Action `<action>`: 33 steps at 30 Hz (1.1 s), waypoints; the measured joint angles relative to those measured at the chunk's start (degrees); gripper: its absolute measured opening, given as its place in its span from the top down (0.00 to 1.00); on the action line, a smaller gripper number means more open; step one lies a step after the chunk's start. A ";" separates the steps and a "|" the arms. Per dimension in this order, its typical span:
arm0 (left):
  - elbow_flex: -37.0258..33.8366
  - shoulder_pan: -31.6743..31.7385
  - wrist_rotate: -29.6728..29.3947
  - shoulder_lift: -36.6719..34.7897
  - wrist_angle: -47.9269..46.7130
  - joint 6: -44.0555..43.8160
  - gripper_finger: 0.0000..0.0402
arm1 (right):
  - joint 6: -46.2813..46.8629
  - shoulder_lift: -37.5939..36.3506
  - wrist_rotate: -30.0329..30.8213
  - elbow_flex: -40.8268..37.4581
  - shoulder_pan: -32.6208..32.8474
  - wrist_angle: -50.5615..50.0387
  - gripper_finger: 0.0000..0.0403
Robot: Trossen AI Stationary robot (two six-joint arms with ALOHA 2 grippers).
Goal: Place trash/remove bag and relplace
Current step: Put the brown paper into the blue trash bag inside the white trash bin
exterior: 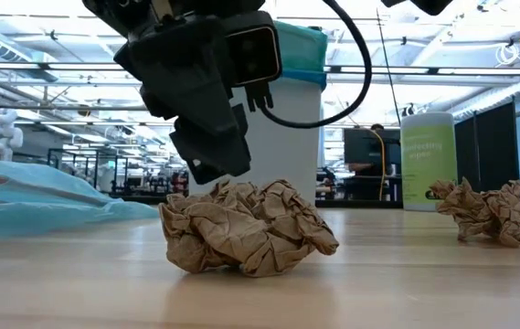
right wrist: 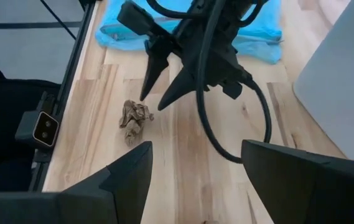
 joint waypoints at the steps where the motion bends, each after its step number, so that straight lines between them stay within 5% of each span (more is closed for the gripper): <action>1: 0.00 0.00 -0.03 0.26 0.27 -0.52 0.67 | 0.55 0.00 0.07 0.00 0.28 0.02 0.41; 33: -0.02 -1.74 1.00 4.27 6.02 -5.45 0.67 | 2.37 3.58 -0.17 0.00 0.70 0.81 0.41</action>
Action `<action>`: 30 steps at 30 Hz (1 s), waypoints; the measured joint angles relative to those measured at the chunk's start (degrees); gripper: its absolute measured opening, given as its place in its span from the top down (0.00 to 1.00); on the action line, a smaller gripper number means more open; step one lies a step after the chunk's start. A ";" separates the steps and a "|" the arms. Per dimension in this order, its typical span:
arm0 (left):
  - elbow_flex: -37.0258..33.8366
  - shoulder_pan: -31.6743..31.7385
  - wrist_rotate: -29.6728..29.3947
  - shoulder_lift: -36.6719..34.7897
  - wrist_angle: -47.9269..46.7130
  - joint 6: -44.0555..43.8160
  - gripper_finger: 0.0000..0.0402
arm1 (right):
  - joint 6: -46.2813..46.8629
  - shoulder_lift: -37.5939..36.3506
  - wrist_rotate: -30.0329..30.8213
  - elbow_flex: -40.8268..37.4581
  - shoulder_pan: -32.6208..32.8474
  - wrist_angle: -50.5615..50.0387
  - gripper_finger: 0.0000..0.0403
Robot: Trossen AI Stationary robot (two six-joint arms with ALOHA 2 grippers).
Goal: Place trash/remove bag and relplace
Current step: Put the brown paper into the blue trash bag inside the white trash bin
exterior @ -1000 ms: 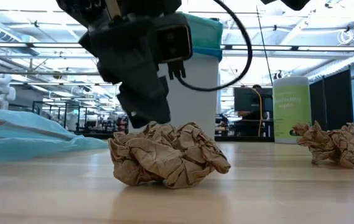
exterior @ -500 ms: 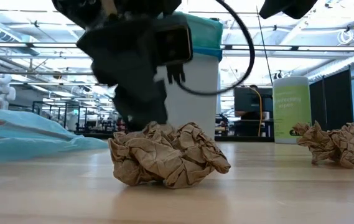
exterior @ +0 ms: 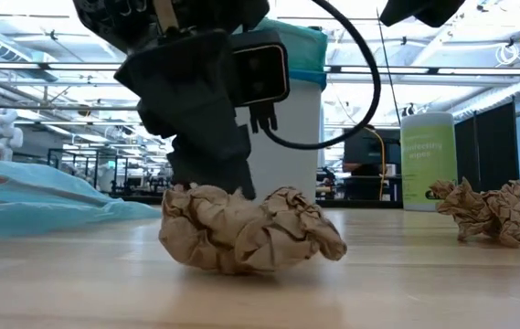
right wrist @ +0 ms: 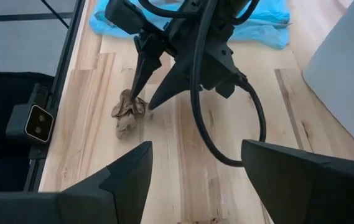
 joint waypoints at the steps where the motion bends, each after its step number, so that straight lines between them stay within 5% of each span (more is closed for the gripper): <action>1: 0.00 0.00 -0.68 0.00 -0.56 -0.03 0.67 | 0.00 0.00 -0.02 0.00 0.00 -0.02 0.41; 30: 0.02 -1.11 -2.26 0.51 0.93 0.40 0.67 | -0.21 0.00 0.02 0.00 -0.02 0.06 0.41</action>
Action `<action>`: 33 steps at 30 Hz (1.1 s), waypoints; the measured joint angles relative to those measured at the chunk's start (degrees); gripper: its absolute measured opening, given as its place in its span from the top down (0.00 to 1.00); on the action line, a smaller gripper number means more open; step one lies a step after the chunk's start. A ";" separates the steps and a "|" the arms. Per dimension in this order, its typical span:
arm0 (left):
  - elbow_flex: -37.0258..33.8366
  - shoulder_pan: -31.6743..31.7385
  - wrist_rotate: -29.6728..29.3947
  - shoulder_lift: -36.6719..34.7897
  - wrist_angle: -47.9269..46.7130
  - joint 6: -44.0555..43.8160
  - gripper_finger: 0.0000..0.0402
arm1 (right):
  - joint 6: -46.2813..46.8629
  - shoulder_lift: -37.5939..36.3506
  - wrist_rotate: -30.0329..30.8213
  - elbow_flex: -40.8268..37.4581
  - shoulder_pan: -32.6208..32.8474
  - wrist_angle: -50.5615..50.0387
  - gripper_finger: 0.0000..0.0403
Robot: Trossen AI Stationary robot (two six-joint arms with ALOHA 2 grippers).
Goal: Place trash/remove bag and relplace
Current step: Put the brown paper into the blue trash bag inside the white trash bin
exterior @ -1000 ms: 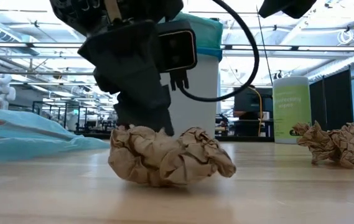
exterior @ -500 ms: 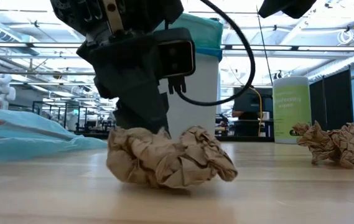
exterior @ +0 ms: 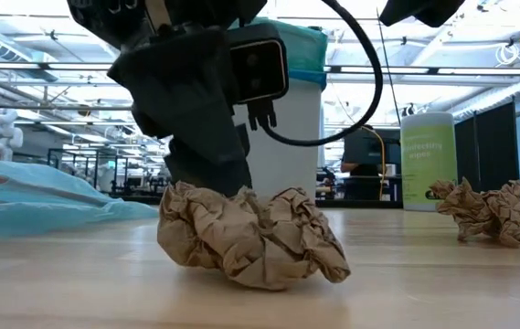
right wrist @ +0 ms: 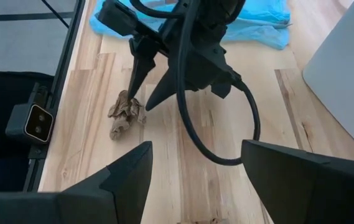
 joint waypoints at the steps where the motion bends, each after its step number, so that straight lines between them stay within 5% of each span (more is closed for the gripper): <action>1: 0.00 0.01 0.00 0.42 0.49 -0.20 0.67 | -0.01 0.00 -0.02 0.00 0.00 -0.02 0.41; 12: 0.04 0.01 -0.39 3.47 4.65 -1.42 0.69 | 0.06 -0.02 0.00 0.00 0.00 0.00 0.41; 21: 0.04 0.12 -2.65 3.47 3.65 0.11 0.98 | -0.01 -0.02 -0.02 0.00 0.00 -0.02 0.41; 33: -0.04 1.01 -3.07 2.42 1.17 0.15 1.00 | -0.86 -0.02 -0.02 0.00 0.00 -0.02 0.41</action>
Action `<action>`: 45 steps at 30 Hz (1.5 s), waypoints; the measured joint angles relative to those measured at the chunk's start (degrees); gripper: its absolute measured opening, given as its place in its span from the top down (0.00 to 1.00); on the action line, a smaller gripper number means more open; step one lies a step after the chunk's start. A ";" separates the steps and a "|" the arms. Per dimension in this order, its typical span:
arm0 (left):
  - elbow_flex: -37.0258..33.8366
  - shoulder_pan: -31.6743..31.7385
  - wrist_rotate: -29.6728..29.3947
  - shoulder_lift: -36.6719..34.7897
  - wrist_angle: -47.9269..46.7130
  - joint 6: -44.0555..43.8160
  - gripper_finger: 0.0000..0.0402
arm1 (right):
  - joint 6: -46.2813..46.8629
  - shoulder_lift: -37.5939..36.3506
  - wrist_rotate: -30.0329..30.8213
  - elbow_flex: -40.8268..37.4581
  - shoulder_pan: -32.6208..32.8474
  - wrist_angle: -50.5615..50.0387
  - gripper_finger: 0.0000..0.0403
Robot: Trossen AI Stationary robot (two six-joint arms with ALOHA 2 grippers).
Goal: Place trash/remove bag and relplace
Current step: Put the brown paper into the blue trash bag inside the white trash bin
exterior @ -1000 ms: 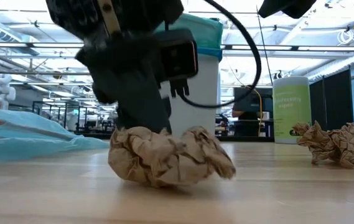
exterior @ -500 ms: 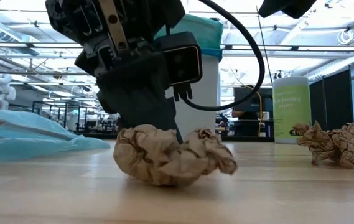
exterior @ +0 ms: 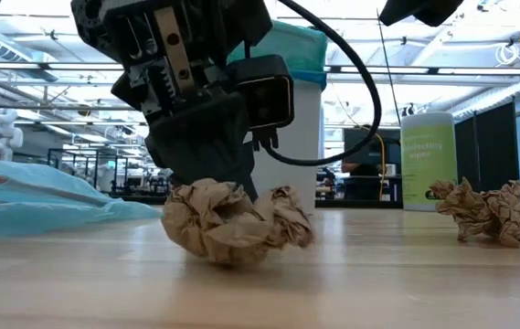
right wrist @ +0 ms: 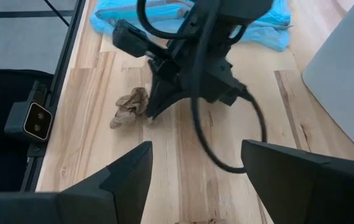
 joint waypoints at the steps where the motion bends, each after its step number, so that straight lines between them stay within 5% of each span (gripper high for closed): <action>1: -0.01 0.27 -0.32 -0.50 -0.51 0.62 1.00 | 0.00 0.00 0.00 0.00 0.00 0.00 0.41; 19: 1.32 3.41 -15.59 -20.71 -14.44 10.08 1.00 | -1.05 -0.02 0.02 0.00 0.00 -0.02 0.41; 35: 18.73 4.29 -35.36 -31.04 -32.27 27.94 1.00 | -2.01 -0.02 0.02 0.02 -0.19 -0.01 0.41; 45: 29.54 11.90 -44.49 -31.14 -41.83 36.09 1.00 | -3.72 -0.02 0.04 0.02 -0.73 0.02 0.41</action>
